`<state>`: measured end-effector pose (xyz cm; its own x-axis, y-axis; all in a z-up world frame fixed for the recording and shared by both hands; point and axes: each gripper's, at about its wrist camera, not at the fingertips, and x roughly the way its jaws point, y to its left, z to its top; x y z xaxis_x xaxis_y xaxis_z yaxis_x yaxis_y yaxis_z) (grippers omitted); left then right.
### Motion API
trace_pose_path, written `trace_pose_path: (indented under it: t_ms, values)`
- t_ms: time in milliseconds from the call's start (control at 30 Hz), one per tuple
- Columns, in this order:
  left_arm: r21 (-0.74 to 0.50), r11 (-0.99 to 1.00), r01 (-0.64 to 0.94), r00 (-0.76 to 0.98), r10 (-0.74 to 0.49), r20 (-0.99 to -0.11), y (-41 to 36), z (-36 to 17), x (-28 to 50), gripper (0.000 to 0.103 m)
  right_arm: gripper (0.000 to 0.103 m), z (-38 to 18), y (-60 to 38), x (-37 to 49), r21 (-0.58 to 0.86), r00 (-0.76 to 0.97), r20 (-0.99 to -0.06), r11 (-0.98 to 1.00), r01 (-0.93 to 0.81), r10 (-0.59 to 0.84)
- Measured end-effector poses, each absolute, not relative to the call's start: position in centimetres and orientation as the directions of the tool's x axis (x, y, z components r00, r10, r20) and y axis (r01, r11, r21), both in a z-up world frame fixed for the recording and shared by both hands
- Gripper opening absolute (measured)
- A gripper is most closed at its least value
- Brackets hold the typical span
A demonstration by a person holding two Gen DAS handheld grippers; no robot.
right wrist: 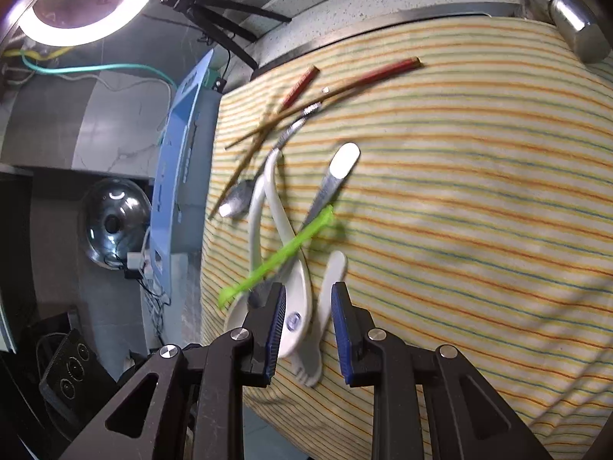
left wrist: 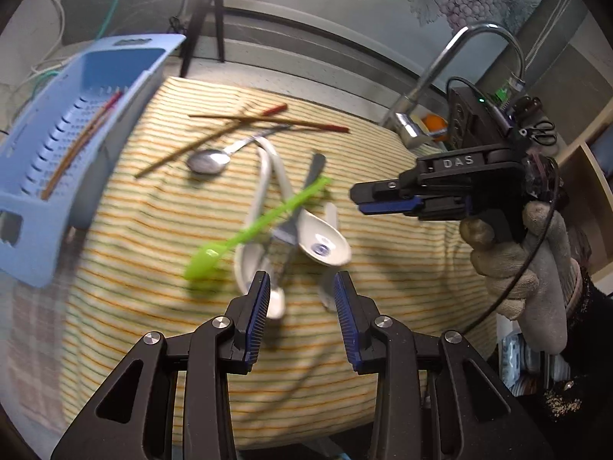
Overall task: Organize utensils
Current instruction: 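Move the right tool back over the utensils toward the silver spoon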
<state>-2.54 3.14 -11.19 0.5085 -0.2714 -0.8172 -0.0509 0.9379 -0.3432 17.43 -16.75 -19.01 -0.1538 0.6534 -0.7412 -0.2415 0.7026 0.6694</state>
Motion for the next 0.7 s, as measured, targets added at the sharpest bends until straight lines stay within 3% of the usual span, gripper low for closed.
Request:
trace_pose_path:
  t_ms: [133, 533, 700]
  values:
    - [-0.303, 0.952, -0.038, 0.510, -0.242, -0.825, 5.9, -11.0, -0.5, 0.033, 0.022, -17.6, -15.2, 18.5, 0.660, -0.086, -0.744, 0.709, -0.247, 0.663]
    - [-0.320, 0.944, 0.079, 0.455, -0.320, -0.831, 9.1, -12.9, 4.8, 0.033, 0.022, -17.6, -10.0, 19.7, 0.619, -0.040, -0.777, 0.752, -0.224, 0.628]
    - [-0.262, 0.957, 0.122, 0.429, -0.289, -0.856, 9.5, -13.5, 6.1, 0.033, 0.022, -17.7, -8.2, 20.1, 0.587, -0.008, -0.801, 0.781, -0.215, 0.599]
